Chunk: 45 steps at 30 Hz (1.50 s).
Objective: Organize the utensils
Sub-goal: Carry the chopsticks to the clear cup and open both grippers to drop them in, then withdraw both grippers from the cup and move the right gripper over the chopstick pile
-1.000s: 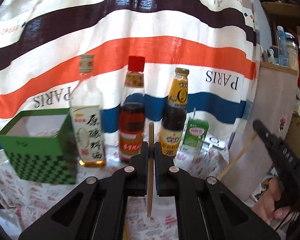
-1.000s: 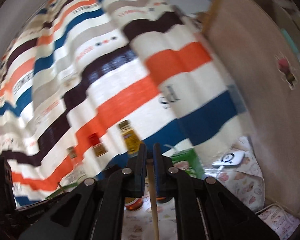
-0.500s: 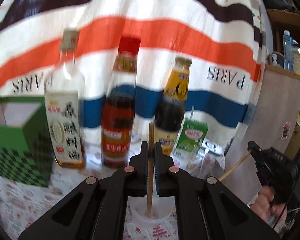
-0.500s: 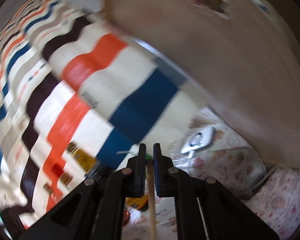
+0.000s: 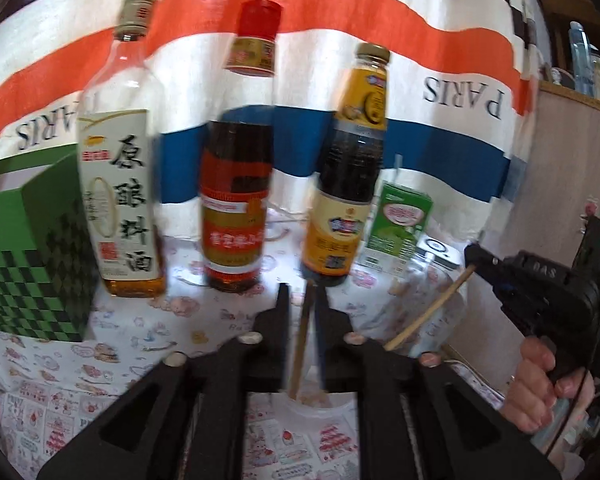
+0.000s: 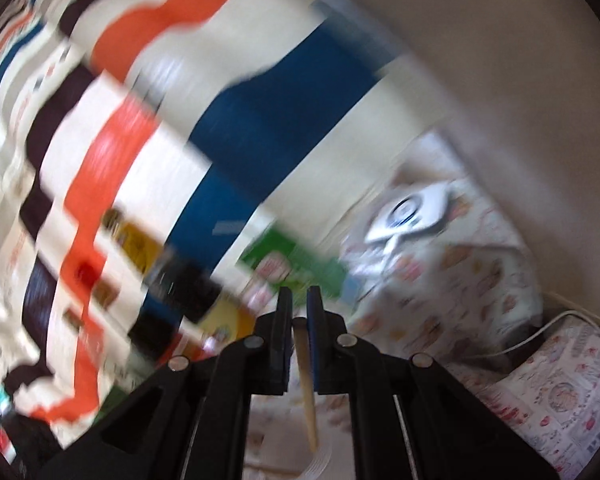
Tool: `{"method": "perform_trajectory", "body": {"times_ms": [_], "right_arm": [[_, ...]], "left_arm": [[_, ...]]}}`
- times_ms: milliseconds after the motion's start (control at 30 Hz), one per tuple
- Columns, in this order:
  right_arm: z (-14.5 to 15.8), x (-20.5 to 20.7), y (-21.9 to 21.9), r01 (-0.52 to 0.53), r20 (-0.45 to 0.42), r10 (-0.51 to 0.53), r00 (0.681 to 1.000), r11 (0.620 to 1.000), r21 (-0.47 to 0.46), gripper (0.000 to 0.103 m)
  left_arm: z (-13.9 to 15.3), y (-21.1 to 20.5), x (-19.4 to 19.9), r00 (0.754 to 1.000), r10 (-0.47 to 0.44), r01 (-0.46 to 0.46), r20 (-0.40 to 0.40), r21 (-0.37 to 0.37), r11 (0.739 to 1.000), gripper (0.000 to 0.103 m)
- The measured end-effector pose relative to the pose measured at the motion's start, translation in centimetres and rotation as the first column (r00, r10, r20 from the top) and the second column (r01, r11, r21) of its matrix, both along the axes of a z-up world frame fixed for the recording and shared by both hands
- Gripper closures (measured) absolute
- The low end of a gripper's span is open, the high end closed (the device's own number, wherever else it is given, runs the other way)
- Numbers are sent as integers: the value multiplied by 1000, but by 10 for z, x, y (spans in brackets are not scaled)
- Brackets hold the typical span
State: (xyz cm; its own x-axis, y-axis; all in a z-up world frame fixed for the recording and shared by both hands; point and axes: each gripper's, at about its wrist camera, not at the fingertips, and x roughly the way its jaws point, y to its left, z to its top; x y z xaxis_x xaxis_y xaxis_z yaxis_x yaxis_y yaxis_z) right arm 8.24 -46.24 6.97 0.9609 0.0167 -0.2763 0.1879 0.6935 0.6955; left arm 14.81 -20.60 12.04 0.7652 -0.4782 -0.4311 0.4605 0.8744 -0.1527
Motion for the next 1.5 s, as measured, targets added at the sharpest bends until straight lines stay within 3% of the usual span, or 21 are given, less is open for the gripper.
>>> {"method": "perform_trajectory", "body": {"times_ms": [100,200,233,333,400,433,533,667,767,833,900,1000,1133,1300,1400,1500], "right_arm": [[-1,22,21,-112,-153,98,983,990,-87,96],[-6,28,31,-162,-211,143,967,984,-78,95],[-6,28,32,-169,-226,147,963,982,-80,90],[-2,25,39,-195,-235,166,958,975,-108,60],[3,23,43,-212,-240,175,955,967,-138,58],[6,22,45,-221,-238,182,954,964,-148,56],[18,12,49,-203,-217,162,963,962,-183,37],[41,-8,61,-134,-167,83,983,935,-327,24],[53,-18,78,-210,-136,171,976,905,-370,18],[54,-21,87,-230,-134,194,972,906,-356,18],[52,-24,101,-272,-144,236,961,902,-336,18],[45,-25,125,-345,-189,295,937,867,-360,18],[30,-30,152,-390,-269,299,916,825,-410,18],[-2,-48,180,-473,-376,326,867,775,-419,18],[-20,-55,191,-502,-443,312,840,756,-420,18],[-32,-59,198,-490,-452,286,845,754,-438,18]], "left_arm": [[3,14,-2,1000,21,-20,9,-42,999,59],[8,29,-2,996,87,-87,14,-26,996,53],[9,33,-3,994,110,-110,17,-6,994,53],[13,50,-15,987,149,-151,53,31,988,40],[16,62,-29,974,204,-210,97,57,976,27],[16,68,-36,968,220,-229,119,63,971,25],[16,82,-58,946,261,-282,191,92,955,16],[13,105,-89,917,312,-337,246,67,939,2],[5,121,-102,920,318,-334,230,30,942,0],[-1,131,-101,925,336,-343,176,13,939,0],[-10,143,-101,920,368,-372,138,1,928,1],[-24,155,-104,924,369,-371,101,-1,929,1],[-47,161,-112,912,399,-402,93,13,916,0],[-74,171,-115,910,414,-413,19,-32,910,0],[-77,174,-122,898,439,-438,27,-29,898,0],[-77,180,-128,903,427,-426,44,-41,904,0]]}}
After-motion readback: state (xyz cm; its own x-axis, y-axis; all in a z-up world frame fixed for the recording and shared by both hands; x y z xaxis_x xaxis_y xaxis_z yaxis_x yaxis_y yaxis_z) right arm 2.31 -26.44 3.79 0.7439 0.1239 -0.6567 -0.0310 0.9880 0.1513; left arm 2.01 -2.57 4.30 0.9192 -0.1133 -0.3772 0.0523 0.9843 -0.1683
